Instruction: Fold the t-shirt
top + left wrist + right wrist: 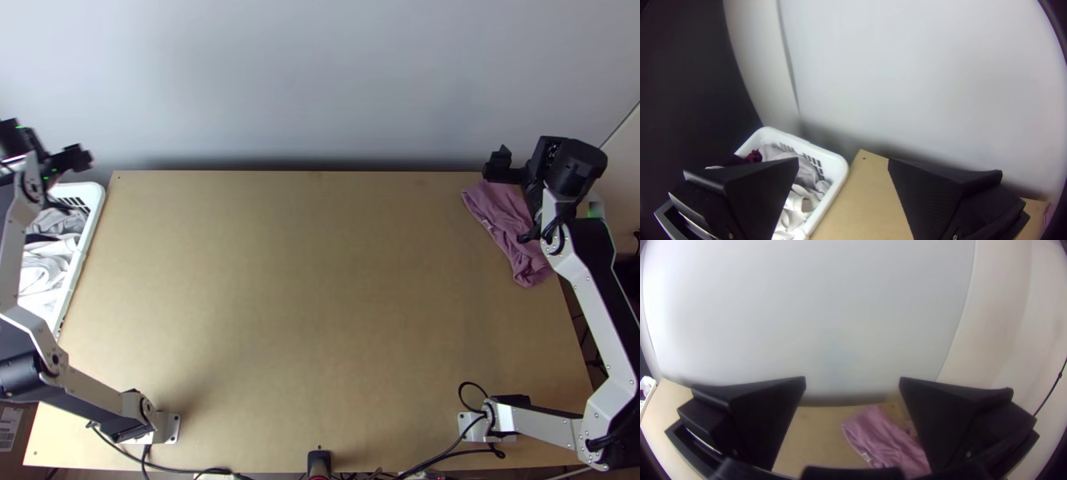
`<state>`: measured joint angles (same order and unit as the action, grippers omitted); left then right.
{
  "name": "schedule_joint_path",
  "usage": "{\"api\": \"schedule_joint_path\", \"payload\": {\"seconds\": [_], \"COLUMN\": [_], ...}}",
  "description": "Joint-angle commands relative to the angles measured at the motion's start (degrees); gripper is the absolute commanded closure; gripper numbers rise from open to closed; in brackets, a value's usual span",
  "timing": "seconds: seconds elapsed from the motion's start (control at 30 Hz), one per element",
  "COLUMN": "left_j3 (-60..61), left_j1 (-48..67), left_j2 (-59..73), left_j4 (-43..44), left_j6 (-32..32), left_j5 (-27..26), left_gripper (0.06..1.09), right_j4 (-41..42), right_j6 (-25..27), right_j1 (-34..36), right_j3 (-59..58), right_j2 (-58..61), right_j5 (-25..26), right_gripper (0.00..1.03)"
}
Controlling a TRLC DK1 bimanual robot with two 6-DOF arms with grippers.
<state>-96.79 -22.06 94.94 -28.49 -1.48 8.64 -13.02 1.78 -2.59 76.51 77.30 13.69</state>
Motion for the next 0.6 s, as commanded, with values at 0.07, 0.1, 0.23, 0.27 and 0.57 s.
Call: {"api": "schedule_joint_path", "payload": {"seconds": [0.07, 0.1, 0.23, 0.27, 0.57], "left_j3": [-3.6, -3.6, -3.5, -3.5, -3.6], "left_j1": [-16.6, -17.8, -20.8, -21.4, -25.0], "left_j2": [11.1, 12.4, 15.1, 15.7, 22.7], "left_j4": [1.5, 1.9, 1.9, 1.9, 3.2], "left_j6": [3.1, 3.4, 4.9, 5.1, 7.7], "left_j5": [-0.1, -0.1, -0.2, -0.2, -0.1], "left_gripper": [0.11, 0.11, 0.11, 0.11, 0.11], "right_j4": [-0.9, -0.9, -0.9, -0.9, -1.1], "right_j6": [0.1, 0.1, 0.2, 0.2, 0.9], "right_j1": [-0.3, -0.3, -0.3, -0.3, -0.4], "right_j3": [-3.8, -4.4, -6.1, -6.4, -8.1], "right_j2": [-1.8, -2.2, -3.3, -3.6, -6.0], "right_j5": [0.0, 0.0, 0.1, 0.1, 0.1], "right_gripper": [0.05, 0.05, 0.05, 0.05, 0.05]}}
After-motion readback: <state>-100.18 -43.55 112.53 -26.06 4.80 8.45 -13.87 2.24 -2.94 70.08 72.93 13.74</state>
